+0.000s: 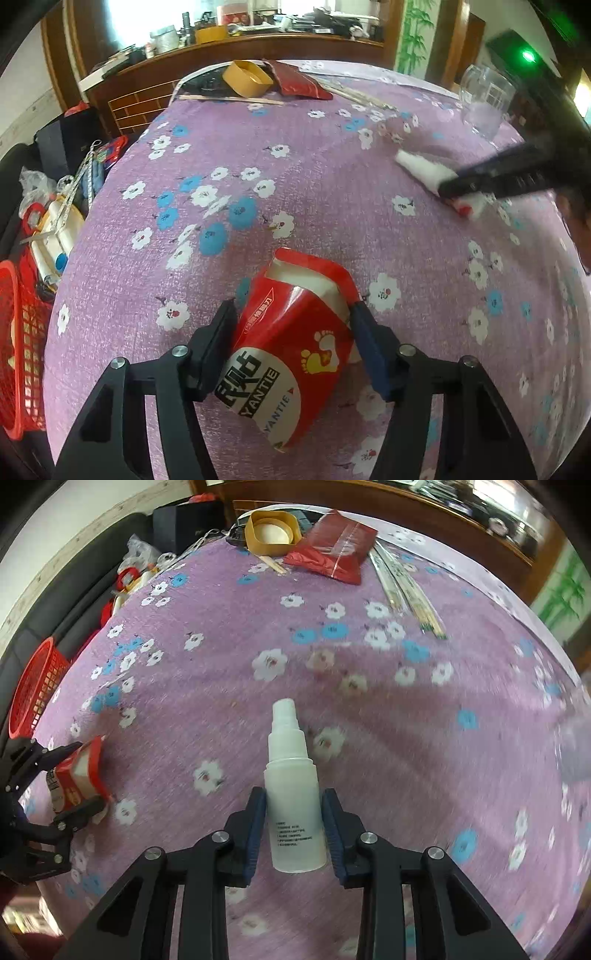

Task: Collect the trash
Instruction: 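Carry the red packet and white spray bottle with both tools over the red basket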

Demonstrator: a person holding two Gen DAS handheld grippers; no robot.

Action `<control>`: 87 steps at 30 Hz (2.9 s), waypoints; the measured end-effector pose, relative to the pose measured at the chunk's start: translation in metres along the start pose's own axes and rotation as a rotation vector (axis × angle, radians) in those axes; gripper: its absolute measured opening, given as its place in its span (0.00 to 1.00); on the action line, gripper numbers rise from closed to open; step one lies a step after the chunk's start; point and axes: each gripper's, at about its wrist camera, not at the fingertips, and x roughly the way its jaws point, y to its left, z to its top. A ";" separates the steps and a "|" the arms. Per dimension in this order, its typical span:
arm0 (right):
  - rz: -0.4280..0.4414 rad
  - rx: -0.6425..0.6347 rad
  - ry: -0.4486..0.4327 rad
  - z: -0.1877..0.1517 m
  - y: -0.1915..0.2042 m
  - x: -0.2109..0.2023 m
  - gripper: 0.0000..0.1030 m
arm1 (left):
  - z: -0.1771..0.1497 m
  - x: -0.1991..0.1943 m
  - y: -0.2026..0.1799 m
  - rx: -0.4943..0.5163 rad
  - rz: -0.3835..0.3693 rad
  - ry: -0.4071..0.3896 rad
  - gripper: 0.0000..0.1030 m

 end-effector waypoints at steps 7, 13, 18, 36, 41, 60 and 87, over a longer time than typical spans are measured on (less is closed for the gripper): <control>-0.032 0.128 -0.042 -0.014 0.015 -0.004 0.34 | 0.000 0.001 -0.002 -0.026 0.032 -0.011 0.60; 0.005 0.209 -0.058 -0.022 0.020 -0.002 0.32 | 0.001 -0.001 -0.001 -0.009 0.007 -0.017 0.55; 0.047 0.292 -0.105 -0.045 0.037 -0.022 0.32 | -0.007 -0.009 0.004 -0.017 -0.028 -0.027 0.52; 0.014 0.376 -0.102 -0.118 0.107 -0.039 0.32 | -0.054 -0.036 0.013 0.058 -0.079 -0.001 0.60; -0.004 0.396 -0.085 -0.121 0.109 -0.033 0.32 | -0.055 -0.036 0.012 0.075 -0.071 -0.011 0.58; 0.034 0.323 -0.156 -0.121 0.168 -0.058 0.32 | -0.064 -0.093 0.035 0.006 0.096 -0.124 0.53; 0.100 0.088 -0.173 -0.067 0.248 -0.065 0.32 | -0.082 -0.144 0.116 -0.177 0.239 -0.189 0.53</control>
